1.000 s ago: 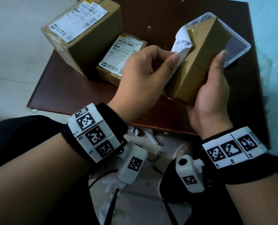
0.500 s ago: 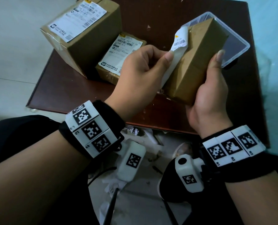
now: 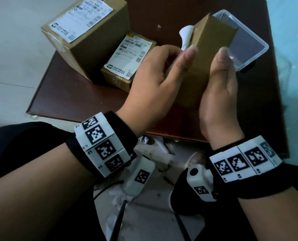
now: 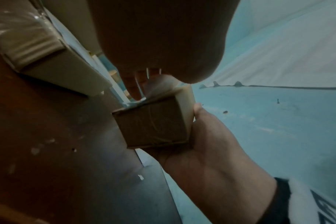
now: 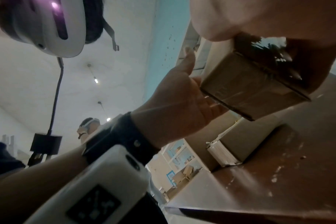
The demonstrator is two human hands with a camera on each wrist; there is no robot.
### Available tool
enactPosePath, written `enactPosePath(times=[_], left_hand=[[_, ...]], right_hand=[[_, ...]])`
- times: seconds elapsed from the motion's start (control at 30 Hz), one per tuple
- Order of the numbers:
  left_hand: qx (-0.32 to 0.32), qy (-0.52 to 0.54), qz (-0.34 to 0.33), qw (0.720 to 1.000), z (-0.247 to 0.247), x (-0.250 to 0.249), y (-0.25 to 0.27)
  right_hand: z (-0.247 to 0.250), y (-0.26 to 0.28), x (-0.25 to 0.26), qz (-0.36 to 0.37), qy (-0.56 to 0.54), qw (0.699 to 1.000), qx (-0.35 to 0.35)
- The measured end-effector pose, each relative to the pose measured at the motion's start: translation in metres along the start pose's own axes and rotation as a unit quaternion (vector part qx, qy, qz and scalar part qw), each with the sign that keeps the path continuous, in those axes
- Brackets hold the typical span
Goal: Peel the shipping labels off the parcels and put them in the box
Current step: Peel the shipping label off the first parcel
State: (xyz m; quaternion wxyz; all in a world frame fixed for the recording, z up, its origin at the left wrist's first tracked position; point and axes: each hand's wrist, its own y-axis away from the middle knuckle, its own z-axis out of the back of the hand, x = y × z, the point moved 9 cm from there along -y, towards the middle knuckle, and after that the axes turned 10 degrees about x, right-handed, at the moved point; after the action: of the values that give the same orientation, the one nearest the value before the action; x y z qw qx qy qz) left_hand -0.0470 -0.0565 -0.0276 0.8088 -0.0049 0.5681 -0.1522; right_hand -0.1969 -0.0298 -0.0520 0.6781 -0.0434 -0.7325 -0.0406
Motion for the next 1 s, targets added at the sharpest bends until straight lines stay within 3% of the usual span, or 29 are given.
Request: enactPosePath(times=[0.13, 0.47, 0.77, 1.0], left_hand=[[-0.028, -0.042, 0.022, 0.998, 0.007, 0.008, -0.003], [-0.065, -0.163, -0.041, 0.984, 0.016, -0.001, -0.004], [-0.097, -0.189, -0.084, 0.974, 0.022, -0.015, 0.000], [-0.117, -0.107, -0.060, 0.986, 0.025, -0.007, -0.002]], right_hand=[[-0.011, 0.007, 0.008, 0.035, 0.044, 0.998, 0.027], [-0.018, 0.015, 0.013, 0.050, 0.063, 0.996, 0.032], [-0.016, 0.015, 0.012, 0.051, 0.053, 0.997, 0.015], [-0.013, 0.010, 0.006, 0.058, 0.082, 0.995, 0.015]])
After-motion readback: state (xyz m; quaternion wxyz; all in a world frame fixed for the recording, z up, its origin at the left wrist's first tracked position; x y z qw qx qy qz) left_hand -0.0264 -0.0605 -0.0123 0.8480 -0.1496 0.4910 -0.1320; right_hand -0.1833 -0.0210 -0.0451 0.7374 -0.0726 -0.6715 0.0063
